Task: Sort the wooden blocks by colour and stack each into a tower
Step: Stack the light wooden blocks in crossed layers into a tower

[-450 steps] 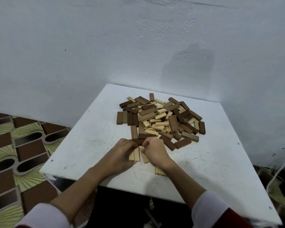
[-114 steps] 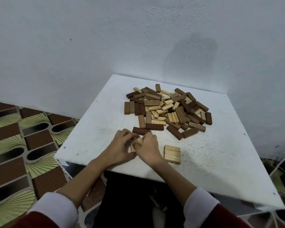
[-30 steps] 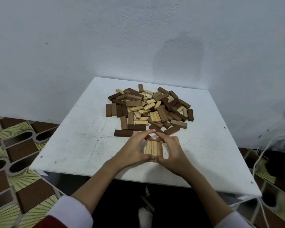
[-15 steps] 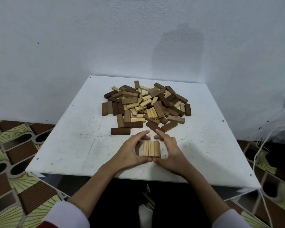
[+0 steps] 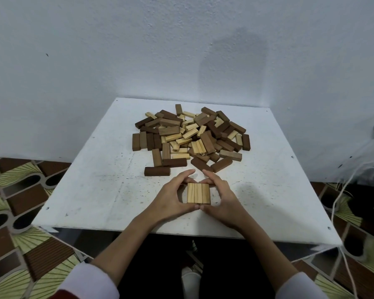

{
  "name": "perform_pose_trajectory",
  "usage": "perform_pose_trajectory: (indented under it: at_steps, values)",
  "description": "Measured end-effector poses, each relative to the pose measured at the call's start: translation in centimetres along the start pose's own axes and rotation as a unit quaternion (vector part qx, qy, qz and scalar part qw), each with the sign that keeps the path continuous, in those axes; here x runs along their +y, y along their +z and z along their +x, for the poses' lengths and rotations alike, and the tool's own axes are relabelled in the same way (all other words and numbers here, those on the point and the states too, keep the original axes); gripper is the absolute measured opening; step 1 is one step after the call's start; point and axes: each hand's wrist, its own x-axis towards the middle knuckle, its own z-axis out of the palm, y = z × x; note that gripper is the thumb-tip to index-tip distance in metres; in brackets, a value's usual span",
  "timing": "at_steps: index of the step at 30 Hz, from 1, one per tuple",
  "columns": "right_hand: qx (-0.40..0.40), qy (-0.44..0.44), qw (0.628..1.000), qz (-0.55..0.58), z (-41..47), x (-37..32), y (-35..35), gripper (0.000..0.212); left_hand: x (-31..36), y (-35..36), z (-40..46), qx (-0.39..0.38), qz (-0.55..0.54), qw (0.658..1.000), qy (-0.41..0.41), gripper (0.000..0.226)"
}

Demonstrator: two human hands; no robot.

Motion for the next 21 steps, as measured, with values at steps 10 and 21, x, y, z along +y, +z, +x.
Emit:
perform_pose_trajectory:
  at_steps: [10, 21]
  values:
    - [0.000, 0.034, 0.999, 0.036, -0.1, 0.0, -0.1, 0.095, 0.0, -0.1, -0.1, -0.008, -0.011, 1.000, -0.022, 0.099]
    - [0.037, 0.013, 0.981, -0.189, -1.5, 0.0, 1.1, 0.097, 0.5, 1.7, -1.9, 0.014, 0.189, 0.982, 0.012, 0.107]
